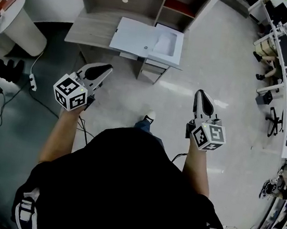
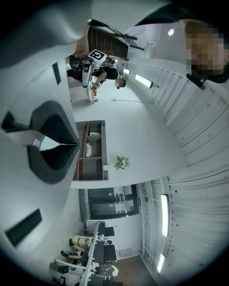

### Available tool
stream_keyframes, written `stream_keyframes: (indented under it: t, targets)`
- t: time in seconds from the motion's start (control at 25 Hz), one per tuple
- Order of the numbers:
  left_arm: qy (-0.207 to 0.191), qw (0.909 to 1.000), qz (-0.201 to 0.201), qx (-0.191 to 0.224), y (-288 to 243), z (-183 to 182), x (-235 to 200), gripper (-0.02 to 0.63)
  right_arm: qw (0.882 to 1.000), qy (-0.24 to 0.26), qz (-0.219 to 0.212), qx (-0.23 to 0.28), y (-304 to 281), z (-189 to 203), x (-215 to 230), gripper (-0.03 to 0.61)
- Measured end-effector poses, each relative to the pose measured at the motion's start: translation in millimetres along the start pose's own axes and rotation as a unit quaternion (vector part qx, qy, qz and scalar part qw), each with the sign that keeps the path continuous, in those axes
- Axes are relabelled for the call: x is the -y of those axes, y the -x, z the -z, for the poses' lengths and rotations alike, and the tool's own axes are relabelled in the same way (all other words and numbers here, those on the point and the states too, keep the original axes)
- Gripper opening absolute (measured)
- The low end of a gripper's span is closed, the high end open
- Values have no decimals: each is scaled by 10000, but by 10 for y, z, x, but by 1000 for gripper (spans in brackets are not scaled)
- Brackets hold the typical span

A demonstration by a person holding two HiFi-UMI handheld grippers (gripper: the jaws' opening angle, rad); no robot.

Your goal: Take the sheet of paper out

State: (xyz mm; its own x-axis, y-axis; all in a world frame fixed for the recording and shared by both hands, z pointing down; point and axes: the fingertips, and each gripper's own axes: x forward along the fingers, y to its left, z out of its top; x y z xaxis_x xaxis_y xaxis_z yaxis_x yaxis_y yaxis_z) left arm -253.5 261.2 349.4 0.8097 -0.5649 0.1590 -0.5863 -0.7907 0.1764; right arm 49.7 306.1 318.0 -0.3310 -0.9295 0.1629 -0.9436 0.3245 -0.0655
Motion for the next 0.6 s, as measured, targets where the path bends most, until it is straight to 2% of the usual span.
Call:
stream_keyframes:
  t: [0.6]
  targets:
    - [-121, 9997, -151, -172, -680, -102, -71, 40, 9999, 13, -119, -71, -447, 65, 679, 14]
